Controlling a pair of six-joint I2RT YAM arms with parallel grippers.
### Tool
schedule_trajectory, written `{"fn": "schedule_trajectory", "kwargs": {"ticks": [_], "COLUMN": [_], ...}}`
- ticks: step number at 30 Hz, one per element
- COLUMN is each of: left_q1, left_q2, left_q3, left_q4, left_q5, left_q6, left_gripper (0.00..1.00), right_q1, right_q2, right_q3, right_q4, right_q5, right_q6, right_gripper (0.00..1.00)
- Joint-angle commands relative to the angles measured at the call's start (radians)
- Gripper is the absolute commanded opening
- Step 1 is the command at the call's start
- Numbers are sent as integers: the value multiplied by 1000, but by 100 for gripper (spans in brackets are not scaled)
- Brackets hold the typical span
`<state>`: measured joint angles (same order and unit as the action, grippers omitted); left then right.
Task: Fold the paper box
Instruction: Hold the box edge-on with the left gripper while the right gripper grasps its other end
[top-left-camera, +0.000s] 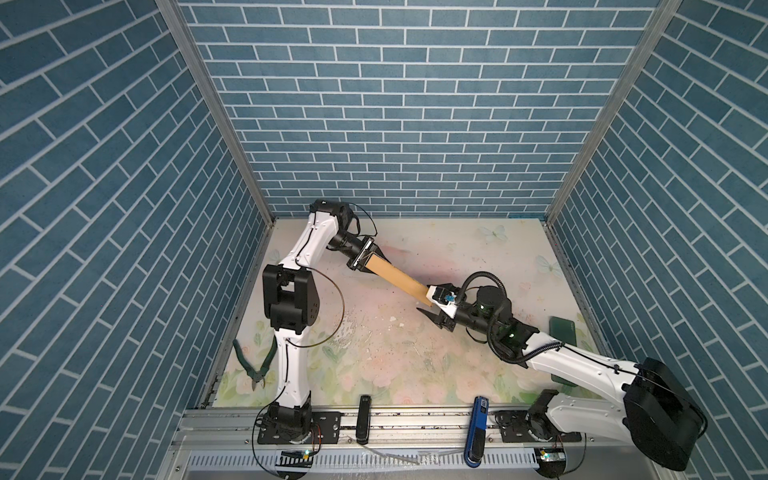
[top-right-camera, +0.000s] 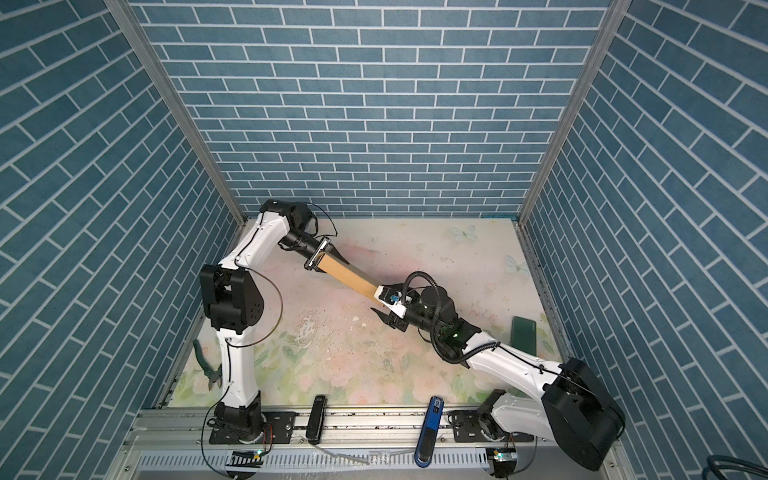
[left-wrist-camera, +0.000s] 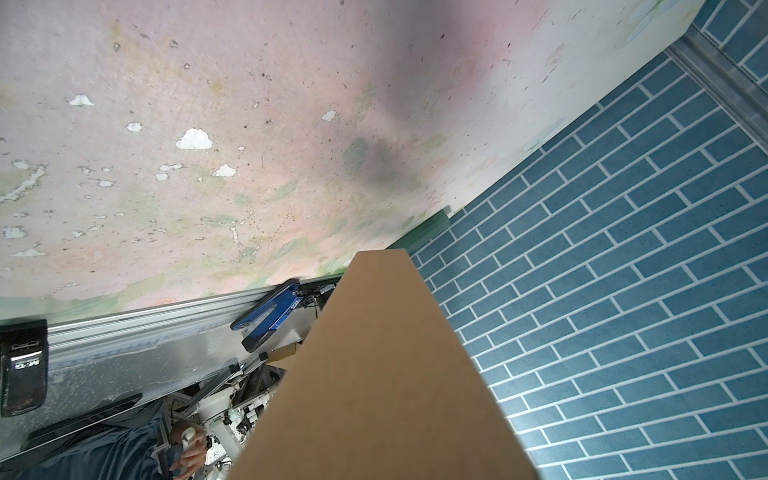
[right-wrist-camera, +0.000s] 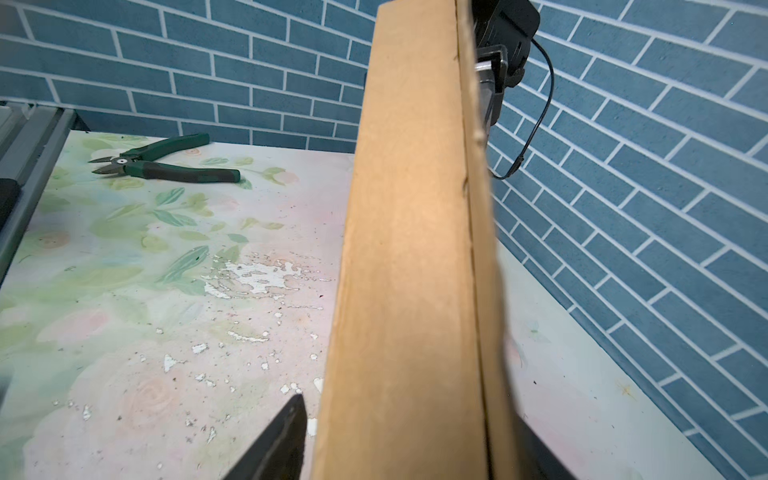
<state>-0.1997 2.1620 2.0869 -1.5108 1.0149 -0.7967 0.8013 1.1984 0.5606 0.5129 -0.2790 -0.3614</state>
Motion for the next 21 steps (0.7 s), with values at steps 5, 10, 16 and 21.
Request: {"fn": "schedule_trajectory", "kwargs": {"ticks": [5,10,16,21], "left_q1": [-6,-6,-6,-7], "left_q2": [-30,-32,-33,-34], "left_q3": [-2,4,0,-8], "left_q4": [-1,-5,-6,1], "left_q5": [29,28,27,25], "left_q6": [-6,-4,-1,0], "left_gripper": [0,0,0,0], "right_q1": [13,15,16,21], "right_q2": [40,71,82,90], "right_q3": [35,47,63,70], "right_q4": [141,173,191,194], "right_q5": [28,8,-14,-19], "right_q6": [-48,-41,-31,-27], "right_gripper": [66,66,64,59]}}
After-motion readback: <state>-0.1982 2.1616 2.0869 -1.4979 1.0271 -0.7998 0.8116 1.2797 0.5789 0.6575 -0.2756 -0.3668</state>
